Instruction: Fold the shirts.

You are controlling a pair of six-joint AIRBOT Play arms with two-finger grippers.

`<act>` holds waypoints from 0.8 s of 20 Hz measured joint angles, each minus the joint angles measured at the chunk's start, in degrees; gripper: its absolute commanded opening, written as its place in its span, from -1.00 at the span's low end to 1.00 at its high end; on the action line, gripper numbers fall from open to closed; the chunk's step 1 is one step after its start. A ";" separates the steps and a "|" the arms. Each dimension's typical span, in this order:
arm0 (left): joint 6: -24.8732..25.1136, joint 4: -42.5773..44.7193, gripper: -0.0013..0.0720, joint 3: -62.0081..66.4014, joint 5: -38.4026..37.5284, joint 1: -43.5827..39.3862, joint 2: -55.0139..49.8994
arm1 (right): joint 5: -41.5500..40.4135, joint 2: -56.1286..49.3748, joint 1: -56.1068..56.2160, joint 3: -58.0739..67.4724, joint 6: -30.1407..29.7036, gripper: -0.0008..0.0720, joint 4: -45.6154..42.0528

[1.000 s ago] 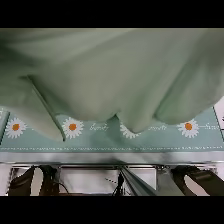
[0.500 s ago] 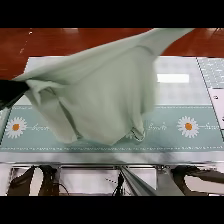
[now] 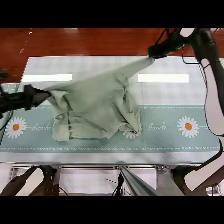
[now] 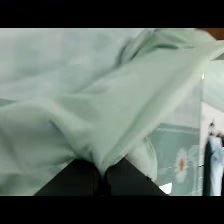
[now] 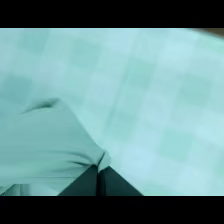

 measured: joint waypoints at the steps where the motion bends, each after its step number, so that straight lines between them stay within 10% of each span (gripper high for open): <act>1: 0.74 0.00 -0.53 -0.11 1.25 -0.74 -1.90 | 0.22 -0.59 0.00 -0.02 0.15 -0.17 0.52; 3: 1.73 0.17 0.28 0.15 2.89 -1.38 -4.68 | 0.79 -0.79 -0.17 0.00 0.35 0.06 0.96; 16: -6.16 30.38 0.66 2.05 -16.39 8.15 -6.32 | 23.52 11.15 -11.26 -6.10 2.93 0.06 -9.79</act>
